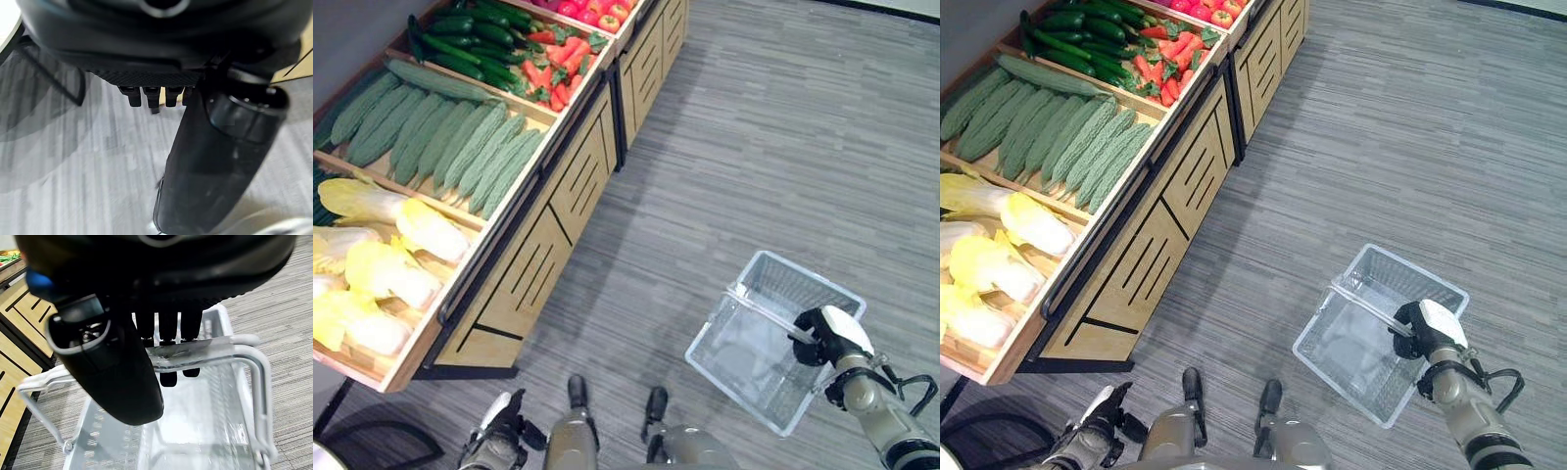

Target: Get the vegetables into the basket

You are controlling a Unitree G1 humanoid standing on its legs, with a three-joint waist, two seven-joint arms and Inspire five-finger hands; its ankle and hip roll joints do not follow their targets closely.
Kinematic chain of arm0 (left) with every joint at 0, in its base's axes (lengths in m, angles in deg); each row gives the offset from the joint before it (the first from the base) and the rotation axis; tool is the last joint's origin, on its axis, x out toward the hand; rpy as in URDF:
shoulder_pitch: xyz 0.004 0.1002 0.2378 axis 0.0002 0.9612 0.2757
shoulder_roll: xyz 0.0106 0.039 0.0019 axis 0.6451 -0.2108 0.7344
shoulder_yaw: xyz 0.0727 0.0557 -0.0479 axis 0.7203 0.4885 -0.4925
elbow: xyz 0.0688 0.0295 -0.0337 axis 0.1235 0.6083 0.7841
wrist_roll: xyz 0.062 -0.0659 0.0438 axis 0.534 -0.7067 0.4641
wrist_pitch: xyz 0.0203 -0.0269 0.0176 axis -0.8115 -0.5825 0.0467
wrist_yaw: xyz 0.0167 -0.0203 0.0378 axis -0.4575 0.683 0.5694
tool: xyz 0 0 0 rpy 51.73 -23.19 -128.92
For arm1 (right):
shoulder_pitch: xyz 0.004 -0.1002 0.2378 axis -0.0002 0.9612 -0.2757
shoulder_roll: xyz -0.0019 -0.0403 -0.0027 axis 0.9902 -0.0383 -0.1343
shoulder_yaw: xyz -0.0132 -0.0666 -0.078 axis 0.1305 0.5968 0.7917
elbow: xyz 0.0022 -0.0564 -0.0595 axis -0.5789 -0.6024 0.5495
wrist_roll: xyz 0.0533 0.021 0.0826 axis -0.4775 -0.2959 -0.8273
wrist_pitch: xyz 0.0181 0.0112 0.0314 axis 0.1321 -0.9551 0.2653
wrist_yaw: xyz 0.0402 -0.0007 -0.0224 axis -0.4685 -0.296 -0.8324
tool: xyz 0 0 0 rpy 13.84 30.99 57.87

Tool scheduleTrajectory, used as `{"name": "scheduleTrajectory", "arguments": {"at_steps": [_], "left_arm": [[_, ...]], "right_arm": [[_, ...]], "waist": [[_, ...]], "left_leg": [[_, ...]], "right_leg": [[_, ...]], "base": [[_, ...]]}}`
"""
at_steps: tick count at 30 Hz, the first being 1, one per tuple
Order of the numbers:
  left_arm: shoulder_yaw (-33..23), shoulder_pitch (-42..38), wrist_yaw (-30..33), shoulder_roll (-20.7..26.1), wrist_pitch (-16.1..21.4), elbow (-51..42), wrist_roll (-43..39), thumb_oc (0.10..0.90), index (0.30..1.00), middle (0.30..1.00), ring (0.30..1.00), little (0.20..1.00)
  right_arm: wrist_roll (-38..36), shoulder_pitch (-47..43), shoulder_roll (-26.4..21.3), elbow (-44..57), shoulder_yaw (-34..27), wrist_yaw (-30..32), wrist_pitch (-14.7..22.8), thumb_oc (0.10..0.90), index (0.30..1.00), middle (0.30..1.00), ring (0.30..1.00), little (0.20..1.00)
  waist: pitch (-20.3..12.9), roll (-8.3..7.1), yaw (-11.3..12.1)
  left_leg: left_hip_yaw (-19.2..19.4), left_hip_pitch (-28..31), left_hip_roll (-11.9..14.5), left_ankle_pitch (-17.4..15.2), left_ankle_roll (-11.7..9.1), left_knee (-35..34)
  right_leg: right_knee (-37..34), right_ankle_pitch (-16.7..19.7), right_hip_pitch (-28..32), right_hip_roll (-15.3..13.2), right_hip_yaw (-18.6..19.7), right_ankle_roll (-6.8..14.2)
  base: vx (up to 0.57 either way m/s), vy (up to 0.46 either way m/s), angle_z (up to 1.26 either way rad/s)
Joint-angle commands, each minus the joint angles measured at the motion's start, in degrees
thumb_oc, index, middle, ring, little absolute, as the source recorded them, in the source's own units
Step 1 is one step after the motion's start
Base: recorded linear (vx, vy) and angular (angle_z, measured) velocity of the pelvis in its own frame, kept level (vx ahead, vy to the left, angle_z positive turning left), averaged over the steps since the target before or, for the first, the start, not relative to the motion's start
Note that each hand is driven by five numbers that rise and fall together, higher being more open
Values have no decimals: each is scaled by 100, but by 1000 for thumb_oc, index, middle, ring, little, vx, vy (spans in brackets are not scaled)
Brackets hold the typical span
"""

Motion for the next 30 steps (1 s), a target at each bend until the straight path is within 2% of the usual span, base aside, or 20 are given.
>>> {"name": "scheduleTrajectory", "arguments": {"at_steps": [1, 7, 8, 12, 15, 17, 19, 20, 21, 22, 23, 26, 28, 29, 30], "left_arm": [[-39, -48, 81, 305, -40, 125, 85, 900, 1000, 1000, 1000, 1000], [-4, -27, 43, 332, -59, 179, 205, 900, 1000, 1000, 1000, 1000], [-66, -47, 56, 370, -70, 156, 112, 900, 1000, 1000, 1000, 1000], [-89, -61, 83, 435, -85, 166, 120, 900, 1000, 1000, 1000, 1000], [-129, -65, 107, 492, -89, 176, 109, 900, 1000, 1000, 1000, 1000], [-154, -52, 116, 524, -89, 160, 82, 900, 1000, 1000, 1000, 1000], [-150, -52, 120, 538, -75, 126, 33, 900, 1000, 1000, 1000, 1000], [-122, -50, 118, 553, -62, 91, 30, 900, 1000, 1000, 1000, 1000], [-107, -60, 136, 545, -48, 92, -11, 900, 1000, 1000, 1000, 1000], [-79, -105, 141, 537, -29, 100, -68, 900, 1000, 1000, 1000, 1000], [-79, -146, 164, 551, -15, 91, -104, 900, 1000, 1000, 1000, 1000], [-42, -238, 198, 565, -4, 78, -141, 900, 1000, 1000, 1000, 1000], [-18, -276, 210, 580, 13, 111, -159, 900, 1000, 1000, 1000, 1000], [-12, -267, 218, 592, 11, 87, -167, 900, 1000, 1000, 1000, 1000], [4, -228, 253, 558, 43, 69, -276, 900, 1000, 1000, 1000, 1000]], "right_arm": [[-39, -105, -406, 682, -510, 374, 279, 400, 300, 300, 300, 300], [-46, -133, -182, 497, -505, 380, 235, 400, 300, 300, 300, 300], [-20, -221, -63, 467, -422, 382, 196, 400, 300, 300, 300, 300], [-15, -309, 14, 412, -367, 400, 171, 400, 300, 300, 300, 300], [-46, -462, 56, 163, -273, 414, 155, 400, 300, 300, 300, 300], [-65, -524, 80, 48, -231, 414, 137, 400, 300, 300, 300, 300], [-83, -568, 78, -161, -204, 419, 127, 400, 300, 300, 300, 300], [-89, -538, 99, -175, -191, 406, 130, 400, 300, 300, 300, 300], [-113, -552, 133, -254, -167, 404, 136, 400, 300, 300, 300, 300], [-150, -602, 151, -354, -129, 392, 122, 400, 300, 300, 300, 300], [-147, -625, 140, -387, -93, 373, 122, 400, 300, 300, 300, 300], [-171, -592, 164, -370, -65, 388, 119, 400, 300, 300, 300, 300], [-190, -478, 150, -351, -79, 371, 118, 400, 300, 300, 300, 300], [-170, -379, 187, -312, -67, 326, 120, 400, 300, 300, 300, 300], [-268, -415, 11, -362, -65, 342, 161, 400, 300, 300, 300, 300]], "waist": [[-180, -51, 87], [-177, -166, 122], [-176, -230, 162], [-186, -301, 185], [-208, -385, 227], [-188, -404, 252], [-152, -355, 236], [-91, -272, 171], [-56, -216, 122], [-46, -183, 104], [-25, -192, 85], [22, -230, -62], [17, -265, -157], [-40, -317, -113], [-178, -258, -28]], "left_leg": [[-10, 148, -133, 213, 226, -26], [81, 274, -282, -5, 424, 54], [60, 290, -367, -88, 497, 47], [54, 338, -444, -133, 557, -53], [40, 439, -581, -188, 655, -227], [3, 548, -657, -265, 745, -274], [-71, 616, -699, -276, 841, -309], [-226, 719, -712, -295, 892, -339], [-353, 856, -698, -329, 874, -377], [-460, 916, -649, -373, 799, -345], [-558, 930, -629, -408, 747, -308], [-969, 1016, -598, -555, 618, -253], [-1344, 1030, -579, -638, 518, -199], [-1537, 1014, -555, -584, 464, -206], [-1901, 809, -238, -292, 267, -384]], "right_leg": [[901, -307, 39, -904, 363, 1004], [1185, -269, 17, -1130, 482, 1102], [1159, -178, 3, -1206, 492, 1171], [1133, -32, -27, -1264, 523, 1250], [1205, 267, -108, -1373, 626, 1386], [1625, 447, -246, -1455, 729, 1445], [2257, 707, -466, -1457, 889, 1459], [2808, 772, -725, -1266, 1248, 1419], [2747, 696, -955, -1180, 1412, 1335], [2339, 596, -1135, -1253, 1437, 1283], [2039, 567, -1186, -1315, 1467, 1289], [1068, 602, -1245, -1244, 1900, 1364], [893, 604, -1326, -1072, 2499, 1419], [922, 492, -1181, -1048, 2345, 1380], [900, 246, -1034, -817, 1821, 1168]], "base": [[76, 102, -19], [95, 155, -6], [60, 135, 8], [58, 124, 12], [58, 137, 1], [66, 151, -2], [76, 128, 3], [186, 72, 6], [281, -63, 28], [280, -177, 52], [267, -254, 78], [222, -257, 99], [243, -351, 165], [249, -885, 203], [170, -899, 175]]}}
